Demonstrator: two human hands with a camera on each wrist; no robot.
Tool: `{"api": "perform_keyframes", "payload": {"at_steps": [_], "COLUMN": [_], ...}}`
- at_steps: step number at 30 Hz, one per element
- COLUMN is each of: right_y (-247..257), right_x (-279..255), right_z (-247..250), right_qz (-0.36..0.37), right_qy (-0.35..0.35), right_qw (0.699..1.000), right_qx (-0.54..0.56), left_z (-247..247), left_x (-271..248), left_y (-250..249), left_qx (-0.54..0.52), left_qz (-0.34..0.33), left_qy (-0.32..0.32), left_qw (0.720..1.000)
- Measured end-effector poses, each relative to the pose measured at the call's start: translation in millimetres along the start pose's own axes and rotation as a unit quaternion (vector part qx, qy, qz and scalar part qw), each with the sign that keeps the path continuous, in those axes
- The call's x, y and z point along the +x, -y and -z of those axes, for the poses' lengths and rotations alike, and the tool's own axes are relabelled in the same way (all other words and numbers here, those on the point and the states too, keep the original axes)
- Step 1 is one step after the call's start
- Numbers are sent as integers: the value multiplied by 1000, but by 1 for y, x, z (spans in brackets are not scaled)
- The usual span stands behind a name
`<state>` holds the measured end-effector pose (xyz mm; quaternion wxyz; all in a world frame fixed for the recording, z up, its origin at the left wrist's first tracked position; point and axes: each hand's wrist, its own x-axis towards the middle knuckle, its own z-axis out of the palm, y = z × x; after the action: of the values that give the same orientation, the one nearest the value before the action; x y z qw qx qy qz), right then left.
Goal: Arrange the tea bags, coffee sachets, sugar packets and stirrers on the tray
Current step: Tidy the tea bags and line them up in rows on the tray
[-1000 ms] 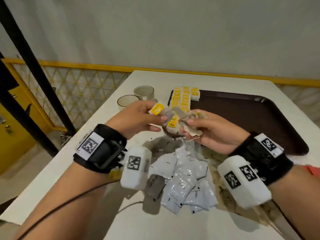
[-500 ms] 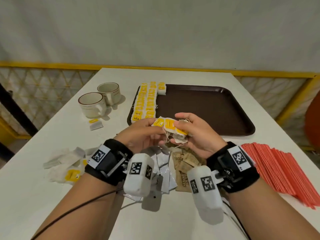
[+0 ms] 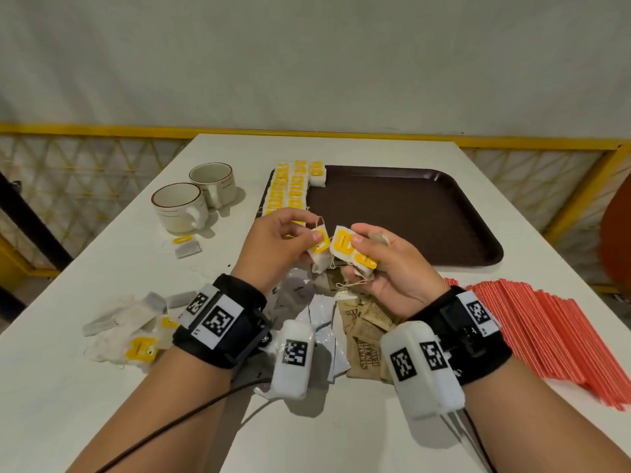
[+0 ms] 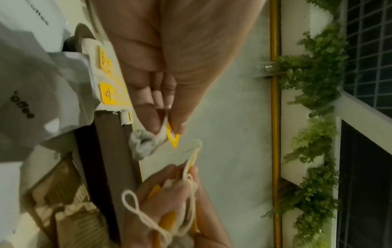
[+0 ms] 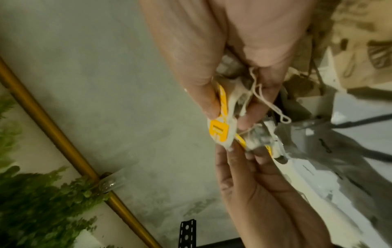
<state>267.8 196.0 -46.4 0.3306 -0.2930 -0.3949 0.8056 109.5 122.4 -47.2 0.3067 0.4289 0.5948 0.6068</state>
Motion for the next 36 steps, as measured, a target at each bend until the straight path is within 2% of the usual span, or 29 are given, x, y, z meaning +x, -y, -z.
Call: {"api": "perform_keyframes", "payload": {"at_steps": [4,8,17,22,27,30,36], "right_y": [-7,-13,-21,-18,-10,-11,-15], "right_x": [1,2,5,5,1,0,3], "right_z": [-4,-7,-9,-13,-11,-8,-2], "right_qz": [21,49,75,43,-22,-22,13], "right_qy": [-14,-38,-65,-31,18,37,38], "right_qw": [999,998,994,995,988,992,998], "right_qx": [23,31,43,81,154,119,42], "left_z": [-8,-11,-15,-14,-4,4,0], "left_x": [-3,-4,-7,-6,-1,0,-3], "left_y": [0,0,-2,0,4,6,6], "left_qx": [-37,-72,-73,-34,-46,9,87], "left_qz": [0,-4,-4,-24,-48,-73,-77], "left_qy": [29,10,19,2,-61,-61,-44], "left_qw": [999,997,997,999,996,995,992]}}
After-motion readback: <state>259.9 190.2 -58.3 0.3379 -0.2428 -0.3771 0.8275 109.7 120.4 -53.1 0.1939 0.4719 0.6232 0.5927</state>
